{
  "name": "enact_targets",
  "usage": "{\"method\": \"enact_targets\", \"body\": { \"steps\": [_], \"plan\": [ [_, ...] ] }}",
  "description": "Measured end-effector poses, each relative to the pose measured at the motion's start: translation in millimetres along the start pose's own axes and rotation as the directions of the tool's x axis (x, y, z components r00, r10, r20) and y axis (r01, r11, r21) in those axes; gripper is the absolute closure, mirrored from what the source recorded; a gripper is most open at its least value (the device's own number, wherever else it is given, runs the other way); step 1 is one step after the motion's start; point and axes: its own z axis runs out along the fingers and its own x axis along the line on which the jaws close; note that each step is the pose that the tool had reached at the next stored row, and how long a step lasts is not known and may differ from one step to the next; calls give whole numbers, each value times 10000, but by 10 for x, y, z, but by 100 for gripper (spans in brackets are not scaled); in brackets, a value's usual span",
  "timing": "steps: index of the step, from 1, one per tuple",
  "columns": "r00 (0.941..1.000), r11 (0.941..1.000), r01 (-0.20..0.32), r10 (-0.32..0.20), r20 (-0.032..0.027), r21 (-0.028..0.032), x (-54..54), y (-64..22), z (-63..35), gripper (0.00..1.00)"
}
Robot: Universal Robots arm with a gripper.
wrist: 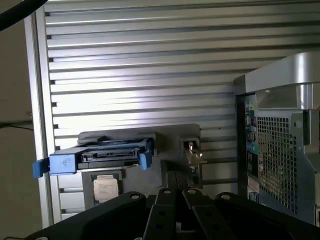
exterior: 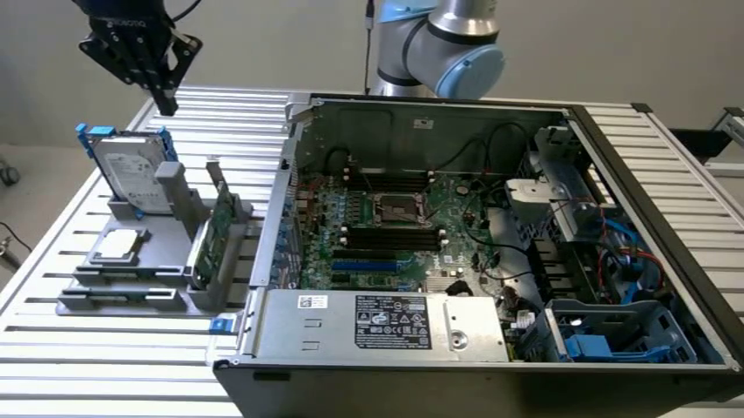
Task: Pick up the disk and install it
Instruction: 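Reach for the disk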
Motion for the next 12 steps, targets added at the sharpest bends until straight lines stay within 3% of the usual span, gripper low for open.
{"method": "enact_targets", "body": {
  "steps": [12],
  "plan": [
    [10000, 10000, 0, 0, -20, 48, 546, 9, 23, 89]
  ]
}}
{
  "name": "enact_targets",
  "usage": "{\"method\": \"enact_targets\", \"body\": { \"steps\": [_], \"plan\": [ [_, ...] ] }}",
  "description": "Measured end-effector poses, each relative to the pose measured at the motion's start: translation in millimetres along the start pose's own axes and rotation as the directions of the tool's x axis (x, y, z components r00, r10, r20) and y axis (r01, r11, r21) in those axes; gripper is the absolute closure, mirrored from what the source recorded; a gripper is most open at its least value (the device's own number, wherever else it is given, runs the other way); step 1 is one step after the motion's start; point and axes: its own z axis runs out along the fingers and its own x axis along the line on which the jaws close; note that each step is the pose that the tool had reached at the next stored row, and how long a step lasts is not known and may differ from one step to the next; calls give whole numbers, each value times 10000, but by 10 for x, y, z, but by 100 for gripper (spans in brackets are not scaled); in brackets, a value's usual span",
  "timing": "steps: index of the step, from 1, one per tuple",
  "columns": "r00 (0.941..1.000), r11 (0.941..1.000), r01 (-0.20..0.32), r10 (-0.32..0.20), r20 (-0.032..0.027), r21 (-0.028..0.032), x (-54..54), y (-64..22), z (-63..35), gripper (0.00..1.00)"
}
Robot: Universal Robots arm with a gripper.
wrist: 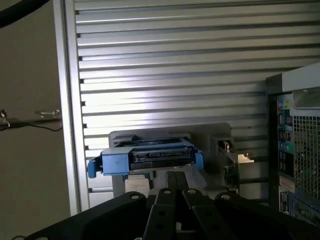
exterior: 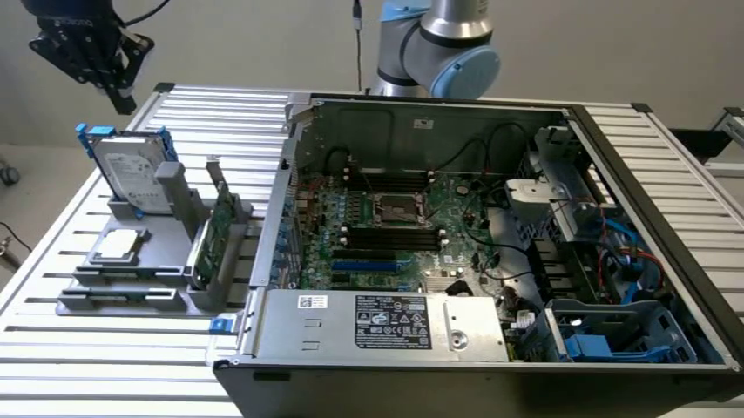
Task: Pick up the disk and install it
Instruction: 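Reach for the disk, then pick up the disk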
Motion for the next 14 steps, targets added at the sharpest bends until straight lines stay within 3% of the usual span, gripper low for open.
{"method": "enact_targets", "body": {
  "steps": [5, 7, 14],
  "plan": [
    [10000, 10000, 1, -1, 1, 13, 231, 41, 25, 89],
    [10000, 10000, 0, 0, -23, 16, 312, 50, 25, 89],
    [10000, 10000, 4, -4, -37, 18, 322, 50, 25, 89]
  ]
}}
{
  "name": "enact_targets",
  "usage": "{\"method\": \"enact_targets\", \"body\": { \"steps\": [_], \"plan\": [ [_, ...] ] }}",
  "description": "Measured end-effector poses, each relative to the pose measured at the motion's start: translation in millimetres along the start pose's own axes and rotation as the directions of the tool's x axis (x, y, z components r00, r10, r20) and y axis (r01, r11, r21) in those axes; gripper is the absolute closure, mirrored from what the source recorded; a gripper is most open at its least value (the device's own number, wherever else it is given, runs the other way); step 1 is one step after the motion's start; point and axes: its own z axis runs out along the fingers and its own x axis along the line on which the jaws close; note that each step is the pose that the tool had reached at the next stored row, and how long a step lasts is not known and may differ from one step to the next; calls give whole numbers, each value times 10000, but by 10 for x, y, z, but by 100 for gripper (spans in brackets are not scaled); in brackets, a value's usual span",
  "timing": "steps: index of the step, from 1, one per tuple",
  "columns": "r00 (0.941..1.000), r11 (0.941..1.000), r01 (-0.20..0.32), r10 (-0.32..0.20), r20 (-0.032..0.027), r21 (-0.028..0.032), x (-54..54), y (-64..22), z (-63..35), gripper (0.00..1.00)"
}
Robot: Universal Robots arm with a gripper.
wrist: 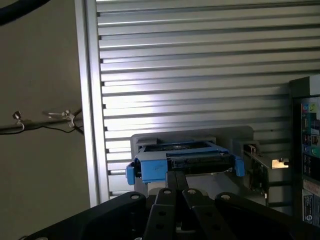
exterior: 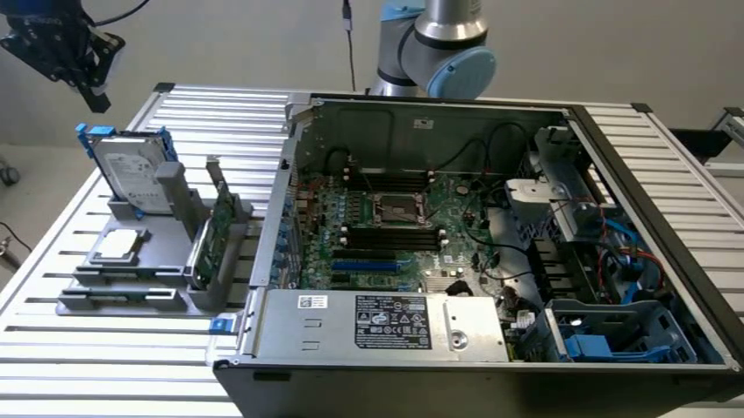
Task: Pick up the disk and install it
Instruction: 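Pick up the disk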
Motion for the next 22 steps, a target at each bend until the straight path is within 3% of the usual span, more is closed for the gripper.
{"method": "enact_targets", "body": {
  "steps": [9, 17, 22],
  "plan": [
    [10000, 10000, 2, -2, -4, 0, 1, 0, 0, 89],
    [9970, 9971, 754, -755, -158, -30, 10, 0, 6, 89],
    [9891, 9893, 1457, -1458, -211, -43, 10, 0, 14, 89]
  ]
}}
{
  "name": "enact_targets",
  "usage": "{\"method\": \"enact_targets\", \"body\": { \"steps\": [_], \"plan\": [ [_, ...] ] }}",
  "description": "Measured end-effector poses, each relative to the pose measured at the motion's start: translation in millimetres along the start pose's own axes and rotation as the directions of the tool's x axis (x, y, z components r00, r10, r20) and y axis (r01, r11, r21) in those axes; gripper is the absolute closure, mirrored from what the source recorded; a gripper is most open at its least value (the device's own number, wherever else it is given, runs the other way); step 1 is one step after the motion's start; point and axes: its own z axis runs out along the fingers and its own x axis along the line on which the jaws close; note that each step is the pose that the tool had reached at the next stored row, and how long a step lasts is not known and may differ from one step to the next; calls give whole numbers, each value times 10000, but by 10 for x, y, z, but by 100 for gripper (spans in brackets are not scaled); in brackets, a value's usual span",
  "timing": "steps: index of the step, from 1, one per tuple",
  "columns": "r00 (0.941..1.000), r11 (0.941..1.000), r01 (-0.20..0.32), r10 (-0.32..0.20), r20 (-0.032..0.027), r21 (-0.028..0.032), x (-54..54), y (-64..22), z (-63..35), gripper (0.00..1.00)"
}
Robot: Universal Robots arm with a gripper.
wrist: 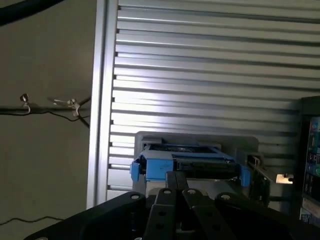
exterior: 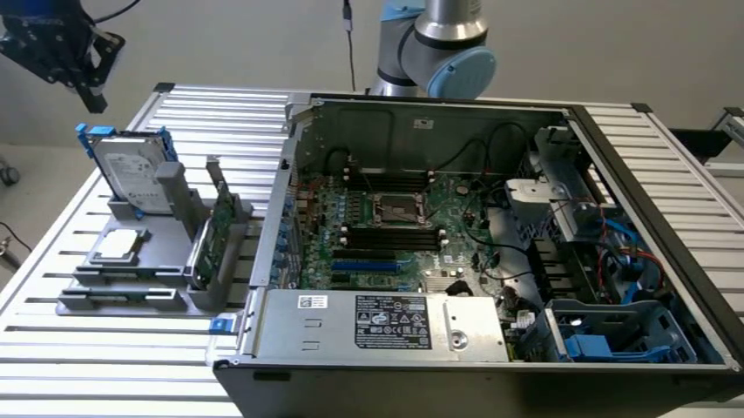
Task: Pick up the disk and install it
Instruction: 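Pick up the disk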
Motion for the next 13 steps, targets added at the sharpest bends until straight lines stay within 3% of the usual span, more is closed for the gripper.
{"method": "enact_targets", "body": {
  "steps": [6, 10, 13],
  "plan": [
    [9948, 9949, 1013, -1013, -49, 1, -1, 0, 12, 89],
    [9850, 9850, 1725, -1725, -72, 0, 0, -1, 25, 89],
    [9741, 9742, 2258, -2258, -89, -3, 0, -1, 34, 89]
  ]
}}
